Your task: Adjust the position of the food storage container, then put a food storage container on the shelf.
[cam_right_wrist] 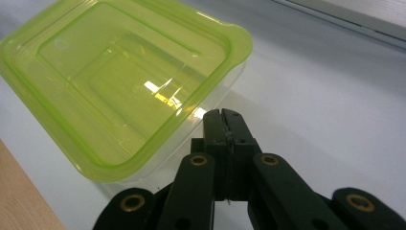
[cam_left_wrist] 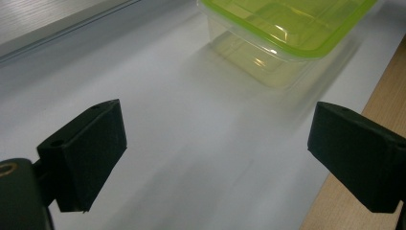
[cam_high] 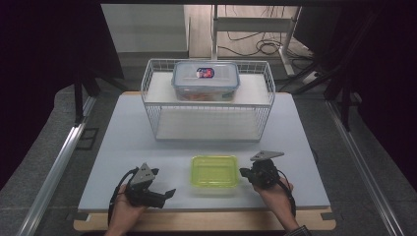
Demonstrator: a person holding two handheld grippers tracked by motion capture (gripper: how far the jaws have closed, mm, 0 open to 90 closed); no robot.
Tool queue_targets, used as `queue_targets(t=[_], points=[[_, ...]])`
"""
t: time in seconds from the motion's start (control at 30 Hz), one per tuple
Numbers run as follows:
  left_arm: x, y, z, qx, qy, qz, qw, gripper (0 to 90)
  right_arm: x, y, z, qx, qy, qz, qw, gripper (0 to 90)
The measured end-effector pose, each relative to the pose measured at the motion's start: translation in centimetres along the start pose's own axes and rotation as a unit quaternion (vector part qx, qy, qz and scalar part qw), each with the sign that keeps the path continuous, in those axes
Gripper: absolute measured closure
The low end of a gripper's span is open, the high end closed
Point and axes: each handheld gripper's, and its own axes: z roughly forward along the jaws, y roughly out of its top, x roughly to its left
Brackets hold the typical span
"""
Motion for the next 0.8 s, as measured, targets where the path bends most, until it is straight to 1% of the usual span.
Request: queue_targets(t=[0.03, 0.1, 0.17, 0.2, 0.27, 0.33, 0.47, 0.53, 0.67, 0.8], points=[[0.0, 0.0, 0.0, 0.0, 0.0, 0.0, 1.0, 6.1, 0.0, 0.0, 0.0, 0.0, -0.001, -0.004, 1.0, 89.2], [0.0, 0.0, -0.1, -0.001, 0.0, 0.0, 1.0, 6.1, -0.2, 0.0, -0.3, -0.005, -0.002, -0.003, 1.0, 87.9], [0.1, 0.0, -0.1, -0.001, 0.001, 0.0, 1.0, 6.1, -0.5, -0.1, -0.6, -0.01, -0.009, -0.003, 0.9999, 83.3], [0.1, -0.1, -0.1, -0.001, 0.0, 0.0, 1.0, 6.1, -0.7, -0.1, -0.8, -0.013, -0.009, 0.002, 0.9999, 80.6], [0.1, -0.1, -0.1, -0.001, 0.001, 0.001, 1.0, 6.1, -1.0, -0.3, -1.0, -0.015, -0.014, 0.005, 0.9998, 73.0], [0.1, -0.1, -0.1, 0.001, 0.001, 0.001, 1.0, 6.0, -1.3, -0.4, -1.3, -0.014, -0.012, 0.01, 0.9998, 63.5], [0.1, -0.1, -0.1, 0.001, 0.001, -0.001, 1.0, 6.0, -1.7, -0.8, -1.8, -0.017, -0.021, 0.011, 0.9996, 49.3], [0.1, -0.1, -0.1, 0.002, 0.002, -0.001, 1.0, 6.0, -2.0, -1.1, -2.1, -0.02, -0.017, 0.023, 0.9994, 43.3], [0.1, -0.1, 0.0, 0.003, 0.002, 0.001, 1.0, 6.0, -2.5, -1.3, -2.7, -0.035, -0.003, 0.036, 0.9988, 33.6], [0.2, -0.1, 0.0, 0.004, 0.002, 0.0, 1.0, 6.0, -2.8, -1.2, -2.9, -0.044, 0.009, 0.054, 0.9975, 28.3]])
